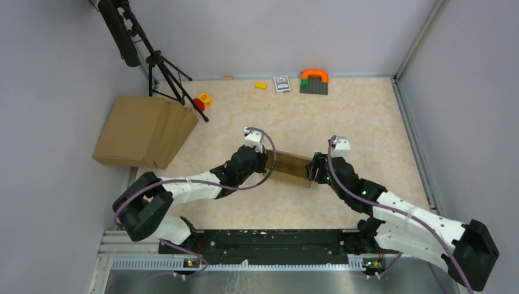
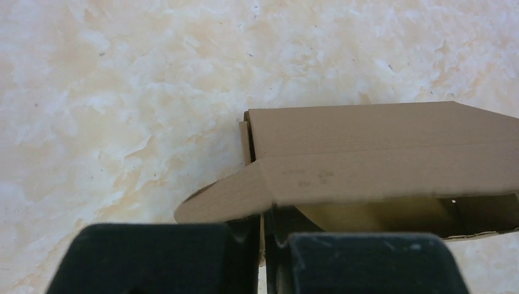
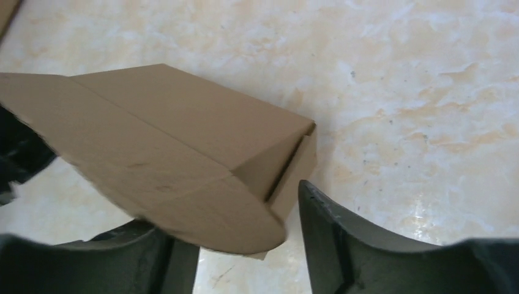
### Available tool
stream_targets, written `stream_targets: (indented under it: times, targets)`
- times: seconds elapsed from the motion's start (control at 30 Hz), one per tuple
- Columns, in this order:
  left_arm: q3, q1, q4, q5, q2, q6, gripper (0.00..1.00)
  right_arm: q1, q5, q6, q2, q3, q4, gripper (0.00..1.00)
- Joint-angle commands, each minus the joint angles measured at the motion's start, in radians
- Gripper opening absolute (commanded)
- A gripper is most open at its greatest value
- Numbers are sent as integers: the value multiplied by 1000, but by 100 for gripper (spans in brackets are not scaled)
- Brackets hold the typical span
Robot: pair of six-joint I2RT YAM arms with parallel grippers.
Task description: Fold the paper box
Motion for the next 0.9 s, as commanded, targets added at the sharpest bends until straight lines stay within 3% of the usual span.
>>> stream_targets:
  times: [0.0, 0.23, 0.33, 0.43, 0.63, 0.87]
  targets:
    - [-17, -37, 52, -92, -22, 67, 0, 12, -124, 45, -129, -19, -56, 60]
    - [-17, -50, 81, -116, -16, 101, 0, 12, -277, 57, -314, -11, -191, 73]
    - [-25, -55, 88, -113, -14, 108, 0, 12, -364, 48, -360, 7, -220, 74]
    - [-47, -58, 106, -107, -28, 112, 3, 12, -338, 56, -372, 38, -243, 74]
    - [-92, -58, 104, -81, -62, 88, 16, 11, -275, -3, -201, 126, -194, 70]
    - [-107, -58, 53, -58, -106, 86, 18, 10, -253, -87, -116, 249, -189, 68]
